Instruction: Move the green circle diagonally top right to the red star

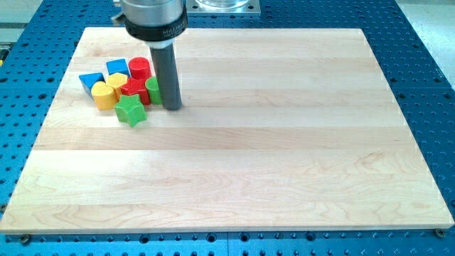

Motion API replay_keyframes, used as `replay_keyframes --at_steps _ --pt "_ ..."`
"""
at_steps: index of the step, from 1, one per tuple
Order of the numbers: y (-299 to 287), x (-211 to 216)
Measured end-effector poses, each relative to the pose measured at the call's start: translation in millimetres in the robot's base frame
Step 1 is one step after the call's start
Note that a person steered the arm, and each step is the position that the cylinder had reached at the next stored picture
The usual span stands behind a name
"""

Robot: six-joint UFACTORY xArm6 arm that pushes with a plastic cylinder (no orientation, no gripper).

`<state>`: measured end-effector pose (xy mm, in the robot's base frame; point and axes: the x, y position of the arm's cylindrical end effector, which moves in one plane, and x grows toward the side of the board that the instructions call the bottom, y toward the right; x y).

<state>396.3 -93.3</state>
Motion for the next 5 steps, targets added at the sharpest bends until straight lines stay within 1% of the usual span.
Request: replay_keyframes --at_steps 1,2,4,5 --pt "0 -5" --pt "0 -29" --pt "3 -47" --pt "-8 -53"
